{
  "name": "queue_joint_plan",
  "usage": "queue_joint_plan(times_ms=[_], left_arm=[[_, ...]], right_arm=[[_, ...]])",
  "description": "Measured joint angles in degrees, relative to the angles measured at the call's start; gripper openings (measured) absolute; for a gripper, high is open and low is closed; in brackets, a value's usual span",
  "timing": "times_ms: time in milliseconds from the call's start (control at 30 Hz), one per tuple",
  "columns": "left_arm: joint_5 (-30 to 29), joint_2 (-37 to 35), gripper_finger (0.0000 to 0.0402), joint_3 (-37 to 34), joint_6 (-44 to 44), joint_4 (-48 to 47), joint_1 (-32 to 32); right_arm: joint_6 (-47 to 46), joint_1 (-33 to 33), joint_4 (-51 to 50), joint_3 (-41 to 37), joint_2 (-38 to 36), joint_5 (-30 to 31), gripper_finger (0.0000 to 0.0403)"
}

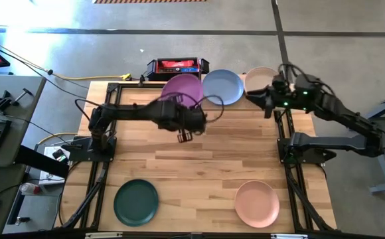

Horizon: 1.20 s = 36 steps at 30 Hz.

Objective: Place and stack plates onto a shelf
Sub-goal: Stack the purple plate on top of the blue stacked plates on the shelf

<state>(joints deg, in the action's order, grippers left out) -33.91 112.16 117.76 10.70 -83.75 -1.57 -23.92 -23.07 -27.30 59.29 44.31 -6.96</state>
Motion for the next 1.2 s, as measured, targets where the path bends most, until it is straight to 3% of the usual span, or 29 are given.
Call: queue_joint_plan(times_ms=[400,567,867,1200], left_arm=[[0.54,0.04,0.0001,3.49,-37.18,19.58,8.58],[5.15,0.04,0.0001,3.49,-46.36,25.77,11.77],[16.84,0.04,0.0003,3.49,-55.93,33.2,16.39],[22.86,3.25,0.0004,3.47,-54.85,37.46,19.24]], right_arm=[[0.02,-0.01,-1.34,0.0,-3.77,2.68,0.0106],[-0.58,0.0,-3.85,0.0,-2.55,3.06,0.0106],[-1.39,-0.01,-6.24,0.0,-0.85,5.43,0.0106],[-2.2,-0.02,-3.49,0.0,-0.76,5.39,0.0106]])
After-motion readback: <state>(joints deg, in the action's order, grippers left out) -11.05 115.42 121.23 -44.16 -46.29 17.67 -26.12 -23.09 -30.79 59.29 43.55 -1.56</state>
